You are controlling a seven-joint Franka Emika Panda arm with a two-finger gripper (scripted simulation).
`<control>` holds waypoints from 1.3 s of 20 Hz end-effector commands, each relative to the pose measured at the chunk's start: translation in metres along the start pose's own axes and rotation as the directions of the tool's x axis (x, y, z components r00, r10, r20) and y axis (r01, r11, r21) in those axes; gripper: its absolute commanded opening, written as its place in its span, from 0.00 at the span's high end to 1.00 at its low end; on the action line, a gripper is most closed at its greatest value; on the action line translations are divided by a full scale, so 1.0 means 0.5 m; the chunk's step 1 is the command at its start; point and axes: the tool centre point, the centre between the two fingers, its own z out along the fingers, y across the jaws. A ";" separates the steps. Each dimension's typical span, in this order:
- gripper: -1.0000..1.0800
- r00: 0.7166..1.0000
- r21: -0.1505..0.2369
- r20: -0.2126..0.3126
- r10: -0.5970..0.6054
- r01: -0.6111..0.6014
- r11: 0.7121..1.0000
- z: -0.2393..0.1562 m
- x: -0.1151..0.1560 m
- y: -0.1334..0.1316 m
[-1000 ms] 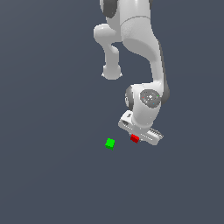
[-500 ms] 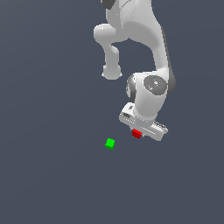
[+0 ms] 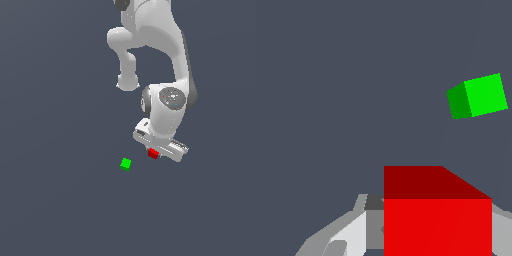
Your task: Stack the red cube on top of the green cube.
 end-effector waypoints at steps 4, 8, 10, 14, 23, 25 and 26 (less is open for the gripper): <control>1.00 1.000 -0.001 0.000 0.002 -0.002 1.000 0.031 0.049 0.059; 1.00 1.000 -0.001 0.000 0.002 -0.002 1.000 0.064 0.100 0.118; 1.00 1.000 -0.001 0.000 0.002 -0.002 1.000 0.077 0.122 0.141; 1.00 1.000 -0.001 0.000 0.002 -0.002 1.000 0.097 0.151 0.173; 0.04 1.000 -0.001 0.000 0.002 -0.002 1.000 0.103 0.165 0.183; 0.04 1.000 -0.001 0.000 0.002 -0.002 1.000 0.103 0.165 0.183; 0.04 1.000 -0.001 0.000 0.002 -0.002 1.000 0.103 0.165 0.183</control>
